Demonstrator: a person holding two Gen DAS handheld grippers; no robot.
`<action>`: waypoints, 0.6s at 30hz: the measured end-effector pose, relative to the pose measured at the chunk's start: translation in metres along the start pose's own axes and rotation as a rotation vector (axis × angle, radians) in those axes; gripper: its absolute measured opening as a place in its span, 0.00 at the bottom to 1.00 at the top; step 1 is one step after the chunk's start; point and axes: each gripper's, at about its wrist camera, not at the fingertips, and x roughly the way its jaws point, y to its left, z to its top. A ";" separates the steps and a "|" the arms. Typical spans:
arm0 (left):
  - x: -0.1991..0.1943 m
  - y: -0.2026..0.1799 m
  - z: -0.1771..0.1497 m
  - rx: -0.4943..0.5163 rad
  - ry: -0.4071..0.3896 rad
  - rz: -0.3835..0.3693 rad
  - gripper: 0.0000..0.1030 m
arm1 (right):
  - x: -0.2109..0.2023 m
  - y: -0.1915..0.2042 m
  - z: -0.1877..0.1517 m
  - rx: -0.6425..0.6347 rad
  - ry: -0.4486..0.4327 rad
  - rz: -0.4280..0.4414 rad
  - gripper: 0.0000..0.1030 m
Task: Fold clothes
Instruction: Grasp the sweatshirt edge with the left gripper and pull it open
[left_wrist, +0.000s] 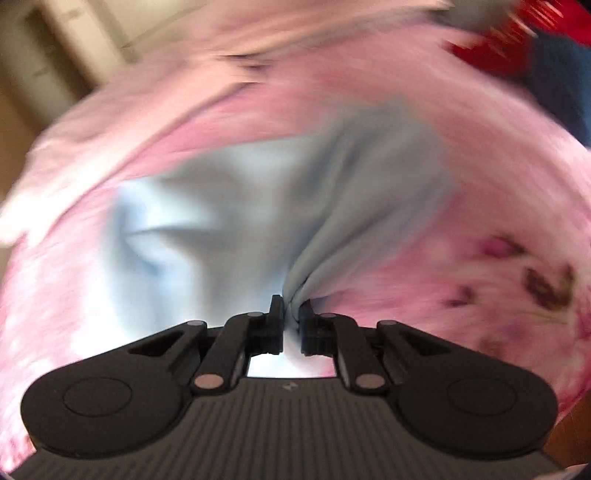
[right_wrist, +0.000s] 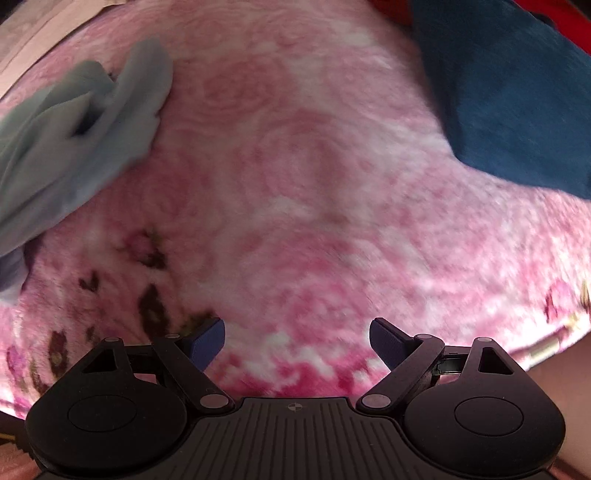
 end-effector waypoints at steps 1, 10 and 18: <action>-0.009 0.027 -0.004 -0.039 0.011 0.056 0.07 | -0.002 0.004 0.004 -0.013 -0.003 0.008 0.86; -0.017 0.183 -0.069 -0.356 0.286 0.454 0.10 | 0.004 0.052 0.029 -0.155 -0.003 0.073 0.86; -0.040 0.099 -0.111 -0.379 0.355 0.266 0.28 | 0.018 0.078 0.032 -0.280 0.018 0.061 0.86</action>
